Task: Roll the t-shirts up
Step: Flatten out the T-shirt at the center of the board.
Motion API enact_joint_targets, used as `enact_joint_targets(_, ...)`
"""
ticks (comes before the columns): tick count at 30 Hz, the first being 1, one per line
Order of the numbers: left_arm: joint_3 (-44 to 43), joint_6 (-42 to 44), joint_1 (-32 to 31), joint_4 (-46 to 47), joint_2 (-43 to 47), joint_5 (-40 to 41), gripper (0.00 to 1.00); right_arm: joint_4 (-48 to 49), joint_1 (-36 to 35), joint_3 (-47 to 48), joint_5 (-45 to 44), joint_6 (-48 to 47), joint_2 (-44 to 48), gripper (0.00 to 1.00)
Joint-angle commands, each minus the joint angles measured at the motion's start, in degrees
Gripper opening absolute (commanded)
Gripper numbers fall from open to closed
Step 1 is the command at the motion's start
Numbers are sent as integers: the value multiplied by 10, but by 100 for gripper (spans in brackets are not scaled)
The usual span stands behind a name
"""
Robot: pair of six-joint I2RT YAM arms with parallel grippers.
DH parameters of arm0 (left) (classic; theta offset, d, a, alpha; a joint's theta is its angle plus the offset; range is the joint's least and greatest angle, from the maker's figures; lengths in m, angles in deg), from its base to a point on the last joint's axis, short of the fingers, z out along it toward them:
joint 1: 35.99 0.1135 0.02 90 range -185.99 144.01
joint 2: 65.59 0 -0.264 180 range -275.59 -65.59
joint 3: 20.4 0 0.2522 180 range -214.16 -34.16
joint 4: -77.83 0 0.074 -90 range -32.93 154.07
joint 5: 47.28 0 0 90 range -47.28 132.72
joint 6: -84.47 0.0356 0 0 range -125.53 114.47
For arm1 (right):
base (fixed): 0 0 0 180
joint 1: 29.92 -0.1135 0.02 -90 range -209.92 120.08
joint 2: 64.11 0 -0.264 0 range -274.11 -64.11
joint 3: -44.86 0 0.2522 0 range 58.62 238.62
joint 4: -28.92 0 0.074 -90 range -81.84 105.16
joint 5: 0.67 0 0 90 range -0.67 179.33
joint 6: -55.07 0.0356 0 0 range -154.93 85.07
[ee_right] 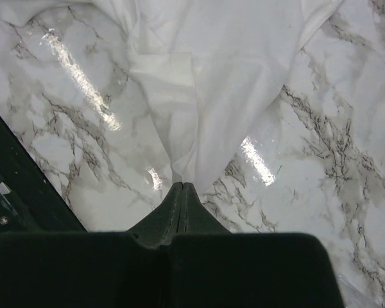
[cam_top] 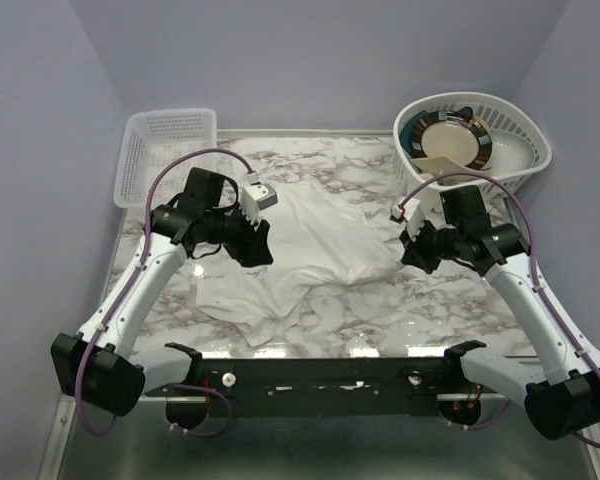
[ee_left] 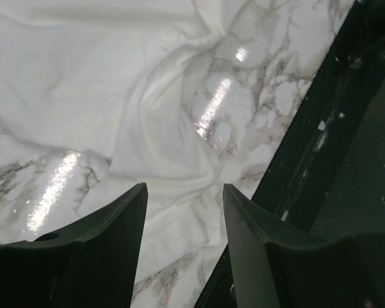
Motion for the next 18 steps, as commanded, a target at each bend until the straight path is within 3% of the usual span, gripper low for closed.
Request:
enact_joint_targets(1, -42, -47, 1, 99, -77, 122, 62, -4, 2, -6, -2, -14, 4, 0)
enact_joint_targets(7, -38, 115, 28, 37, -153, 129, 63, 25, 3, -6, -8, 4, 4, 0)
enact_joint_targets(13, -54, 299, 154, -114, -217, 144, 63, 22, 3, -10, -6, 6, 6, 0)
enact_joint_targets(18, -35, 363, 217, -105, -234, 203, 63, 37, 3, -11, 2, 13, -5, 0)
